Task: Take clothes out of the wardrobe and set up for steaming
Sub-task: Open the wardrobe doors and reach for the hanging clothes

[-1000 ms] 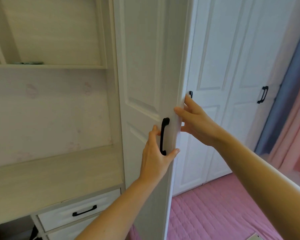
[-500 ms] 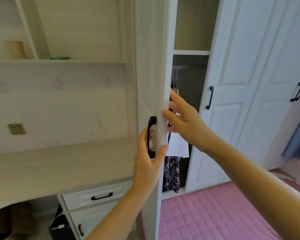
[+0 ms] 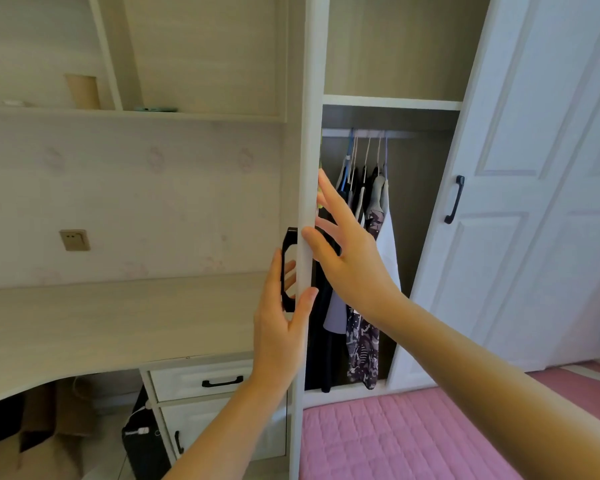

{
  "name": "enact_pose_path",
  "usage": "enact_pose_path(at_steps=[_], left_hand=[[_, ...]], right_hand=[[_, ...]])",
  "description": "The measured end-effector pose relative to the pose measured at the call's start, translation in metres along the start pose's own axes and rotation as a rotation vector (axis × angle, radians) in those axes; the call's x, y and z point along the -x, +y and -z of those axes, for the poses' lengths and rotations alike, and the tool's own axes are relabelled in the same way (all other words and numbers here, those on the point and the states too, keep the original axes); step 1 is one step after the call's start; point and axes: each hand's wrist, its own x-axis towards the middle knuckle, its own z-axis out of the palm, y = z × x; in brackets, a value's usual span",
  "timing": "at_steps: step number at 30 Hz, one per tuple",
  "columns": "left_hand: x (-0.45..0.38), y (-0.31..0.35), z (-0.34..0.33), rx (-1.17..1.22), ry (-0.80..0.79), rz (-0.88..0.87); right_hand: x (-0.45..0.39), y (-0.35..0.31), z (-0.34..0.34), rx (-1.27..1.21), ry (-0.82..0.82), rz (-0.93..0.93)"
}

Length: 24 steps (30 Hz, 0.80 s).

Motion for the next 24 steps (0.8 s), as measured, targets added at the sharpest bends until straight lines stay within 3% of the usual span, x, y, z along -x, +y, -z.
enact_pose_path(at_steps=[6, 16, 20, 24], left_hand=[[0.005, 0.000, -0.010, -0.078, 0.085, -0.038], [0.002, 0.025, -0.034, -0.416, 0.318, -0.342], [0.001, 0.030, -0.050, -0.533, 0.325, -0.509], [0.005, 0.028, -0.077, -0.567, 0.226, -0.579]], right_hand=[[0.000, -0.001, 0.012, -0.042, -0.025, -0.011], [0.005, 0.025, 0.067, 0.157, -0.098, -0.031], [0.006, 0.055, 0.094, 0.286, -0.094, -0.064], [0.008, 0.082, 0.120, 0.385, -0.093, -0.116]])
